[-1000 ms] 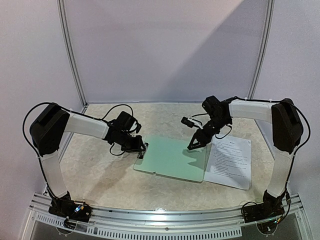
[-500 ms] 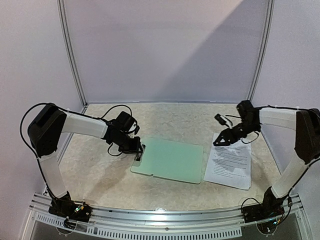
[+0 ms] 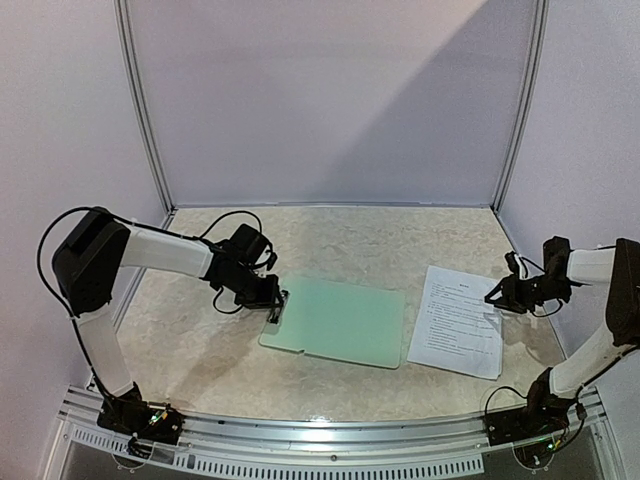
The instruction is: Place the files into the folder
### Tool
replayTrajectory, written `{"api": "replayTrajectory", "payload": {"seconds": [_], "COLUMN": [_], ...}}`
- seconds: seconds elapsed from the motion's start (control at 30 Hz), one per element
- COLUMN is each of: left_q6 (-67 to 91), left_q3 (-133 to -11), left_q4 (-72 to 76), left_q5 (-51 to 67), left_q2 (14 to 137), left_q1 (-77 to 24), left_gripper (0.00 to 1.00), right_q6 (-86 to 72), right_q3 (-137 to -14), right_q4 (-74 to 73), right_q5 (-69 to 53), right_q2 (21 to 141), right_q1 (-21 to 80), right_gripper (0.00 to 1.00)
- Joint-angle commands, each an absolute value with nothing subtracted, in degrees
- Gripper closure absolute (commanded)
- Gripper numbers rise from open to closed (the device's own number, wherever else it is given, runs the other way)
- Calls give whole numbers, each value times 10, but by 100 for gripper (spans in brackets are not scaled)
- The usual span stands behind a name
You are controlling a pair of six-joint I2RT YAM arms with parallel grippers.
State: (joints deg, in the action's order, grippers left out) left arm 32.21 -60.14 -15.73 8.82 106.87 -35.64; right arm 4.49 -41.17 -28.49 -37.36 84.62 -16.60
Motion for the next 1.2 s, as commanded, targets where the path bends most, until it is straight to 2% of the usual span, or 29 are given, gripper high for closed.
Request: {"api": "replayTrajectory", "payload": {"seconds": [0.0, 0.2, 0.6, 0.8, 0.93, 1.17], "left_q6": [331, 332, 333, 334, 334, 335], "left_q3": [-576, -572, -567, -569, -566, -564], "left_q4": [-212, -212, -207, -208, -202, -197], "left_q5": [94, 92, 95, 95, 99, 105], "left_q2": [1065, 1058, 1054, 1055, 1057, 1057], "left_q1": [-359, -359, -359, -359, -359, -359], "left_gripper": [100, 100, 100, 100, 100, 100], "right_q6": [24, 3, 15, 14, 12, 9], "right_q3": [-408, -400, -399, -396, -394, -402], "right_q4": [-259, -282, -315, -317, -317, -320], "right_q5": [-357, -302, -320, -308, -307, -325], "right_q2": [843, 821, 836, 837, 842, 876], "right_q1": [-176, -188, -190, -190, -190, -190], "right_gripper": [61, 62, 63, 60, 55, 55]}}
